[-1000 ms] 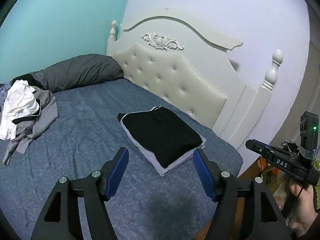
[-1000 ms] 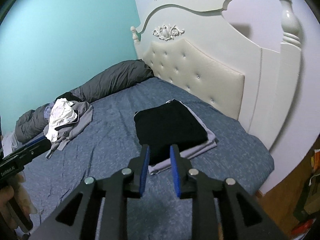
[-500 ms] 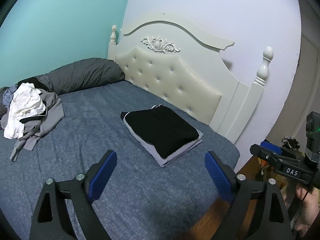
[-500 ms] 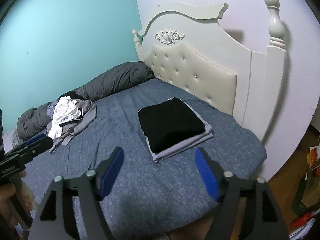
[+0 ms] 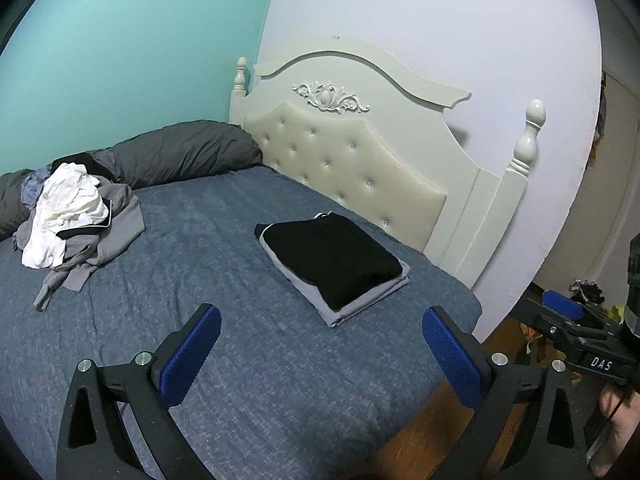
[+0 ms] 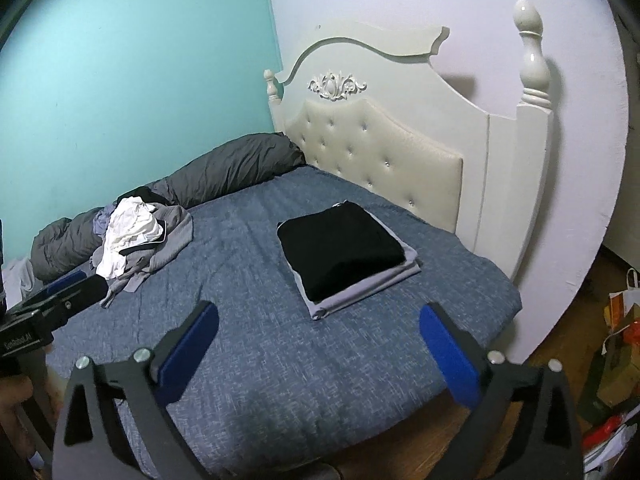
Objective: Fold clothes
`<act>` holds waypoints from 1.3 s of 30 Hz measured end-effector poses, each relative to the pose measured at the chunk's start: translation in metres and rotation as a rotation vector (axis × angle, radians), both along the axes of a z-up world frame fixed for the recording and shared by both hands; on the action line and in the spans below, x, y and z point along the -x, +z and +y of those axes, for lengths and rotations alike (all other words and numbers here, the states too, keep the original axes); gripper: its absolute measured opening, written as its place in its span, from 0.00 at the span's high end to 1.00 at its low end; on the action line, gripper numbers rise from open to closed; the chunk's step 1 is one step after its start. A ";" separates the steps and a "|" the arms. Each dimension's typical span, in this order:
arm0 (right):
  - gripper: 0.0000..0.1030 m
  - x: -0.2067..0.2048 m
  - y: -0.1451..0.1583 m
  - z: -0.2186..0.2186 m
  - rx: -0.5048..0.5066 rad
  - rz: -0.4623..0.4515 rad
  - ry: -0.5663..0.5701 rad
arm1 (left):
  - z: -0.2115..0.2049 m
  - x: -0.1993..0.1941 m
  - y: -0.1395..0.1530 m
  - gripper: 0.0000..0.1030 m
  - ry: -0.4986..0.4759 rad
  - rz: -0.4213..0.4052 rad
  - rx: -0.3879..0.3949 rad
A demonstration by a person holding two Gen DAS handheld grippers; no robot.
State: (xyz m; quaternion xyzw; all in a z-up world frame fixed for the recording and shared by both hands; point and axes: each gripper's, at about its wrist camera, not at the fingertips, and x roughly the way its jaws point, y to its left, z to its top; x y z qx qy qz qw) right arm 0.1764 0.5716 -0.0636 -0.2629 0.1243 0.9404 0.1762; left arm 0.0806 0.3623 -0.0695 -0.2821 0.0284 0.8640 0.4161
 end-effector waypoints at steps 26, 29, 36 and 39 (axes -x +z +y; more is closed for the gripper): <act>0.00 -0.036 -0.009 -0.041 -0.035 0.017 0.010 | -0.025 -0.034 -0.012 0.00 -0.034 0.025 0.028; 0.00 -0.036 -0.011 -0.041 -0.032 0.015 0.009 | -0.024 -0.034 -0.014 0.00 -0.030 0.025 0.037; 0.00 -0.036 -0.012 -0.043 -0.040 0.018 0.008 | -0.027 -0.034 -0.019 0.00 -0.023 0.023 0.048; 0.00 -0.036 -0.013 -0.044 -0.039 0.018 0.009 | -0.028 -0.034 -0.020 0.00 -0.026 0.018 0.046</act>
